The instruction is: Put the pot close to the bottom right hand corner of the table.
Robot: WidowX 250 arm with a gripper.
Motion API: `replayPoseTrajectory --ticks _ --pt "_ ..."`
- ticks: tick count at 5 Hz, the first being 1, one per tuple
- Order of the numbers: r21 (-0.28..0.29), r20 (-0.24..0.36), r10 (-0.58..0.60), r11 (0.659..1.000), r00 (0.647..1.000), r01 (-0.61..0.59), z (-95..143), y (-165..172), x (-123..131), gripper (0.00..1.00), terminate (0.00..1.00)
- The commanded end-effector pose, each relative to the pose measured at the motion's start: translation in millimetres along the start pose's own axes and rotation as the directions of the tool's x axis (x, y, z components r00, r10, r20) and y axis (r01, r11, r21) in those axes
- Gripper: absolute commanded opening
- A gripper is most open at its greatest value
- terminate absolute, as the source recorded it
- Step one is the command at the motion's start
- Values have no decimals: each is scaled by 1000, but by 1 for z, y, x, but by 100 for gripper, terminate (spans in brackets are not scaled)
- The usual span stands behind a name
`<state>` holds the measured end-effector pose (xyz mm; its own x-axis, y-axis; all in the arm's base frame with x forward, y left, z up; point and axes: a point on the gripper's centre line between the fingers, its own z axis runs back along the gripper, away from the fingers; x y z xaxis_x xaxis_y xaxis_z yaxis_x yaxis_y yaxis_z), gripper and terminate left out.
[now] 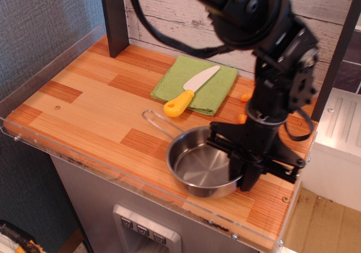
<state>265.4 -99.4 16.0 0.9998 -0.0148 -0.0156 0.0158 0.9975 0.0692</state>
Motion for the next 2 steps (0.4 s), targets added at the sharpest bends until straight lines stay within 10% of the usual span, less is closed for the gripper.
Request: replayPoseTrajectory --ticks 1,2 --pt "-16 10 7 1000 1000 -7 -5 4 12 100 0" --pt "-6 27 -42 999 999 42 4 -1 12 100 0"
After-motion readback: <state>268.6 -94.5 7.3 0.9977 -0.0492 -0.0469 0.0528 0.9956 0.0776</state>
